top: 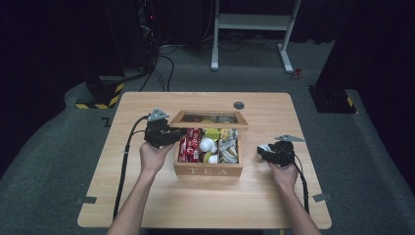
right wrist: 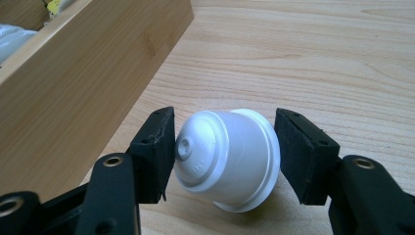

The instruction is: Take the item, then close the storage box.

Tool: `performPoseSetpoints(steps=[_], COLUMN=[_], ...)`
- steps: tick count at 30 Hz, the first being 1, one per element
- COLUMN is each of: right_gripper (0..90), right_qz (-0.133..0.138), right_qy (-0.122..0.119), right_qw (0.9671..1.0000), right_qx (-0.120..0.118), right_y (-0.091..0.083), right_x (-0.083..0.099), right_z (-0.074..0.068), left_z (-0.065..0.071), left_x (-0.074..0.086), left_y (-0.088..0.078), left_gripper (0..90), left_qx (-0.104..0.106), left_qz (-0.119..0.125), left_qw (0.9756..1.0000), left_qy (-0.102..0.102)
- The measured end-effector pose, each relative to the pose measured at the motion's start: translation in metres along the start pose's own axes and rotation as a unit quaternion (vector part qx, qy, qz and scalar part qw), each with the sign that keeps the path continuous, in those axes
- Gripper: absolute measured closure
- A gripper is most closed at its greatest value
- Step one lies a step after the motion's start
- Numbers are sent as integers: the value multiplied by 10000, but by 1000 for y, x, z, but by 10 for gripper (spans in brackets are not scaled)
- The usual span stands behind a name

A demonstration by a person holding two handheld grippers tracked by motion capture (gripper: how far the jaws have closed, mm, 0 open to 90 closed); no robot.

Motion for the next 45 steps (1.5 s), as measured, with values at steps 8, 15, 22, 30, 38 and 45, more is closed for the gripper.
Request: performPoseSetpoints(steps=[8,15,22,30,38,45], right_gripper=[414,378,316,292,270,276], right_qz=[14,28,191,335,539,496], right_qy=[8,-57,-187,-428,-503,-507], right_qw=[10000,9999,9996,9983,9969,9969], right_qx=[-17,77,122,195,291,345], right_y=[4,5,-1,-14,-36,-49], right_x=[-2,-1,-4,-6,1,20], right_z=[2,3,2,-3,-2,1], left_z=[1,1,1,2,3,0], left_x=[0,2,5,8,13,20], left_y=[-2,-2,-2,-2,-4,-5], left_gripper=[601,601,602,601,596,596], left_qx=[-27,-20,0,20,16,-12], left_qz=[11,0,13,27,44,6], left_qw=[10000,10000,10000,10000,10000,9999], left_qy=[2,9,-22,-60,-59,-101])
Point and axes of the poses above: each handheld gripper's, and its own axes: y roughly forward along the jaws, x roughly out of its underside, z roughly to its right, the point moved 8 cm from there along y, roughly forward along the jaws, and after that the axes turned 1 degree about -z, right-handed, at the moved point
